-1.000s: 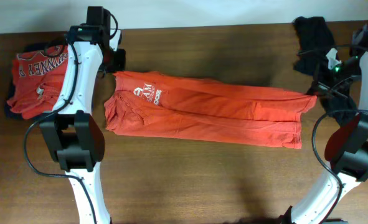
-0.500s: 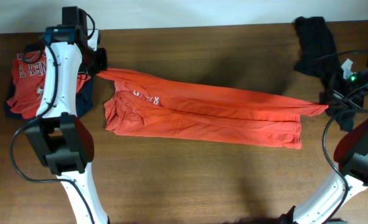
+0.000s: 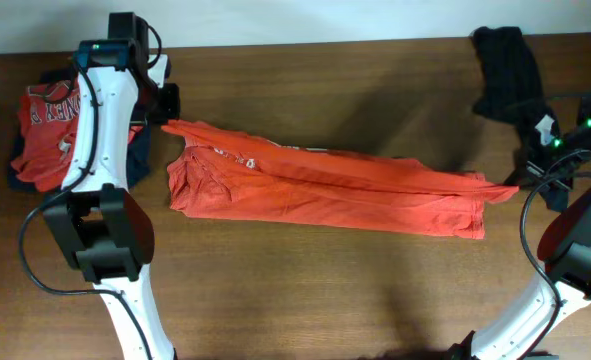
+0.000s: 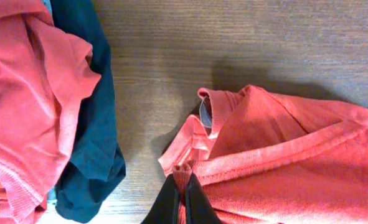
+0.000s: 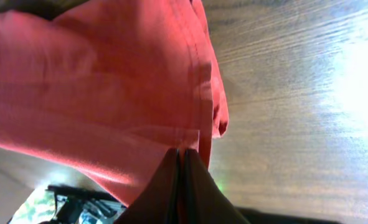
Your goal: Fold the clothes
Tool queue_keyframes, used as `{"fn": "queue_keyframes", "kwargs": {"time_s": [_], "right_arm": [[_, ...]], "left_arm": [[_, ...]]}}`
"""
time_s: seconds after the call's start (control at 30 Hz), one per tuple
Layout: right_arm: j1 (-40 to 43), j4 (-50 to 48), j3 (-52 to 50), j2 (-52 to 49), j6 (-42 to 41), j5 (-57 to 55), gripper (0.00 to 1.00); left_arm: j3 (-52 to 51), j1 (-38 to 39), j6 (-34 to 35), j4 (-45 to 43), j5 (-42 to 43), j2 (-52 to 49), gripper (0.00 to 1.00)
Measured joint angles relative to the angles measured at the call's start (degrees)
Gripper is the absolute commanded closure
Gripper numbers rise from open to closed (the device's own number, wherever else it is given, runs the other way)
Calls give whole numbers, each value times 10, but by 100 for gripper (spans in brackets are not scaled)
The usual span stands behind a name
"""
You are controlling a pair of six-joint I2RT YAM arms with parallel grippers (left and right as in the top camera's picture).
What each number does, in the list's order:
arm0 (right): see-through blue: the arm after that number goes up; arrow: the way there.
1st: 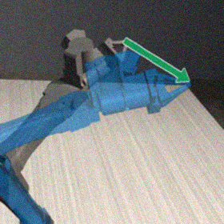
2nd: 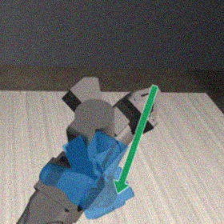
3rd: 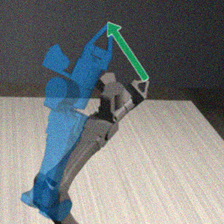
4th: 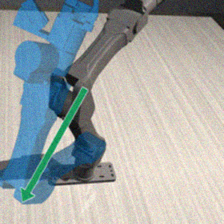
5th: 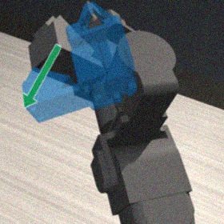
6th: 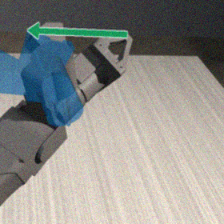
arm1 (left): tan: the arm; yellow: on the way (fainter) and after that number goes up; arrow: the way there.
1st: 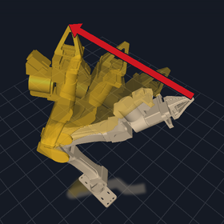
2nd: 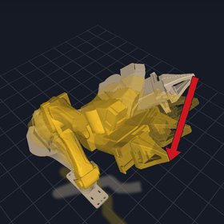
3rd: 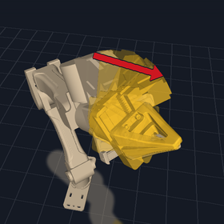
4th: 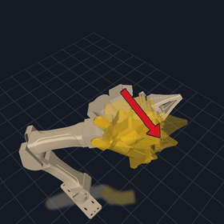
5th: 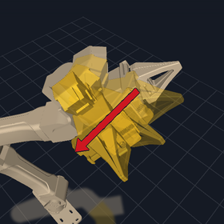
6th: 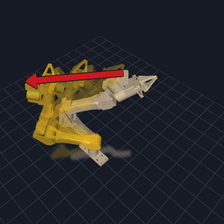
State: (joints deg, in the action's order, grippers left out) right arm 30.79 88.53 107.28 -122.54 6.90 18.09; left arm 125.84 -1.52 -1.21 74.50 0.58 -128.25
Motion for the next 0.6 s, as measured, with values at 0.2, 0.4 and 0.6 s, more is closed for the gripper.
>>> {"fn": "queue_keyframes", "kwargs": {"time_s": [0.2, 0.4, 0.6], "right_arm": [[0, -14, -7, 0, 2, 0, 96], [0, -73, -7, 0, 5, 6, 96], [0, -115, -7, 0, 12, 27, 96]], "left_arm": [[-60, 1, 0, -42, -2, 2, 99], [-141, 2, 2, -163, -1, 2, 99], [-155, 5, 13, -249, 1, 2, 99]]}}
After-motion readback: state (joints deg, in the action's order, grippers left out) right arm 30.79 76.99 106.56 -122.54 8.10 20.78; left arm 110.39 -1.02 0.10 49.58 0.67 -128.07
